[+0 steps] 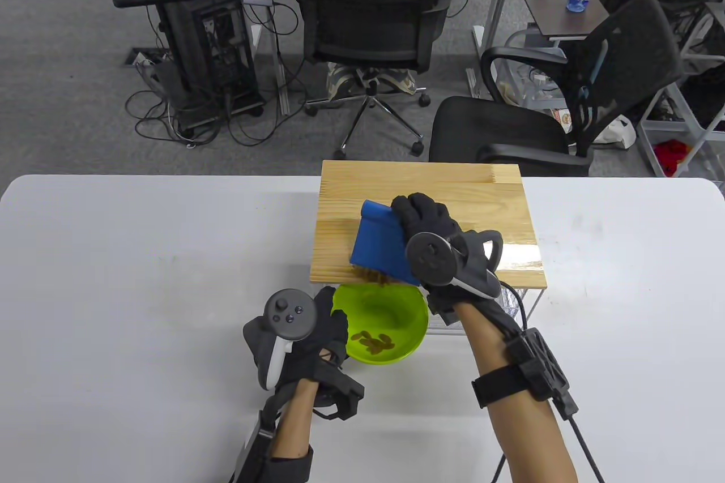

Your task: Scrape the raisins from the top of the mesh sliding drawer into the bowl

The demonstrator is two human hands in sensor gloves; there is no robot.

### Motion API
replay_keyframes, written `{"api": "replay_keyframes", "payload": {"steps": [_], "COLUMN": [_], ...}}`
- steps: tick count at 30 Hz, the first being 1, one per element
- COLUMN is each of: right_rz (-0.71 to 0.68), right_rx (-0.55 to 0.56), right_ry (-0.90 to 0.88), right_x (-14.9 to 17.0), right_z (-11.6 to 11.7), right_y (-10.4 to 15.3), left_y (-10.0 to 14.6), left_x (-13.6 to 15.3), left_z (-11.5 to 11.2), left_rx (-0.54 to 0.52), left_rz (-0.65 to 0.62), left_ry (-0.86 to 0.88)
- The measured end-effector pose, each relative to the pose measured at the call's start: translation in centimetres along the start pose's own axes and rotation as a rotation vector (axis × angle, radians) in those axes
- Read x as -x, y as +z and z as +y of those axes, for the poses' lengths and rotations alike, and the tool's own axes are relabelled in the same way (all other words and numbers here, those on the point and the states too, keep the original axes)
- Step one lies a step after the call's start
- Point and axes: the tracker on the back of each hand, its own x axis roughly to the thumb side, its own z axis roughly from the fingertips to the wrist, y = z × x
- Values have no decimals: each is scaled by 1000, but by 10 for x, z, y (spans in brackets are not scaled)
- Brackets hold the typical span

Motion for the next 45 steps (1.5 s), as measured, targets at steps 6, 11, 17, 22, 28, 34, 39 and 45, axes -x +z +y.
{"api": "replay_keyframes", "payload": {"steps": [6, 11, 17, 22, 28, 34, 39, 45], "right_rz": [-115, -79, 84, 218, 271, 258, 262, 269], "right_rx": [98, 249, 442, 448, 466, 455, 442, 461], "right_ry": [-44, -75, -169, -249, -313, -345, -379, -413], "right_x": [-2, 9, 41, 71, 83, 79, 78, 79], "right_z": [-2, -10, -25, -25, -24, -24, -23, -27], "right_y": [24, 58, 109, 130, 133, 130, 129, 130], "left_y": [0, 0, 0, 2, 8, 14, 16, 6], "left_x": [2, 1, -6, -14, -21, -23, -25, -11], "left_z": [7, 6, -2, -13, -13, 5, 31, 84], "left_rx": [17, 49, 106, 172, 212, 191, 136, 2], "left_rz": [11, 11, -32, -68, -117, -133, -133, -28], "left_ry": [-5, -46, -125, -169, -146, -105, -32, 49]}}
